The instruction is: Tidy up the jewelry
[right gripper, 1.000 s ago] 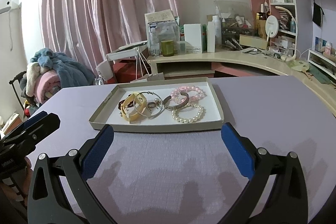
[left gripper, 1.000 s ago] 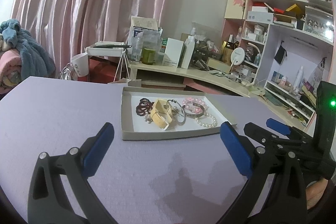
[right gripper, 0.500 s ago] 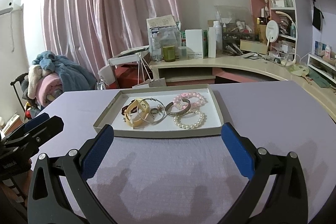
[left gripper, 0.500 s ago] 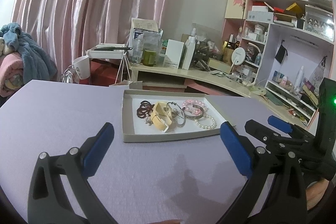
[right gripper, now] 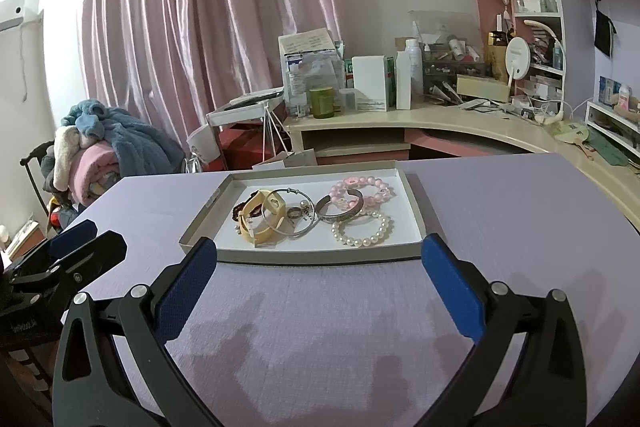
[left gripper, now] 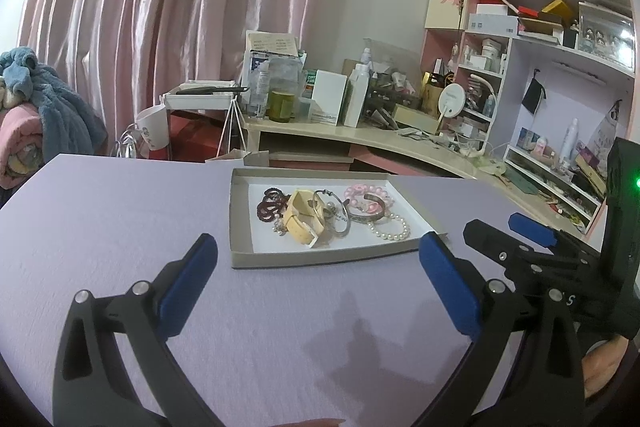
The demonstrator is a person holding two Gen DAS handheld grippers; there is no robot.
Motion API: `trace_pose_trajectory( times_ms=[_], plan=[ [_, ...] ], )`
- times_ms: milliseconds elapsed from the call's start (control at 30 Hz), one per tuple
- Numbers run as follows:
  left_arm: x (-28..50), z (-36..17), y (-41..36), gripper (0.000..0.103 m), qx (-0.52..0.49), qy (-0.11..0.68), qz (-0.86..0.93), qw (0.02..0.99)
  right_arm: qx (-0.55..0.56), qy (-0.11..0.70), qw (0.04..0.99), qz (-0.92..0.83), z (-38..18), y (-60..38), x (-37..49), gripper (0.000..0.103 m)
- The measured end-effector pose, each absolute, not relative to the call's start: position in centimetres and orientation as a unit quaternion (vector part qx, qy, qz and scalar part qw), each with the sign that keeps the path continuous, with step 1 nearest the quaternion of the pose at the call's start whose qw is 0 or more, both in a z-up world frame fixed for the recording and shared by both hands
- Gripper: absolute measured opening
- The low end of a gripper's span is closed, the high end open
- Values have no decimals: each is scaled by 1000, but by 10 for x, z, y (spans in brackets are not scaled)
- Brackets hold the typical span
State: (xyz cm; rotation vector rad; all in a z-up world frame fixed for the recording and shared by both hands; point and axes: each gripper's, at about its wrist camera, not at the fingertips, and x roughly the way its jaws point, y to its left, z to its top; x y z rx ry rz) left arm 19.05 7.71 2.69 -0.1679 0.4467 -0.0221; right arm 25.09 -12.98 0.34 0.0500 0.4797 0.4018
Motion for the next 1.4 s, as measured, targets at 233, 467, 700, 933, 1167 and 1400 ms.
trace_pose_trajectory(
  times_ms=[233, 467, 700, 933, 1167, 1400],
  plan=[
    [191, 27, 76, 101, -84, 221, -11, 972, 29, 237, 951, 195, 4, -133, 253, 102],
    [191, 27, 76, 101, -83, 221, -11, 972, 28, 238, 951, 197, 4, -133, 253, 102],
    [191, 27, 77, 101, -83, 221, -10, 972, 28, 237, 951, 196, 4, -132, 252, 102],
    [193, 28, 76, 101, -84, 223, -9, 971, 28, 237, 951, 197, 4, -132, 252, 102],
    [194, 28, 77, 101, -83, 223, -9, 971, 27, 237, 951, 197, 4, -132, 253, 102],
    [195, 28, 76, 101, -84, 223, -9, 971, 28, 237, 951, 196, 4, -132, 253, 102]
  ],
)
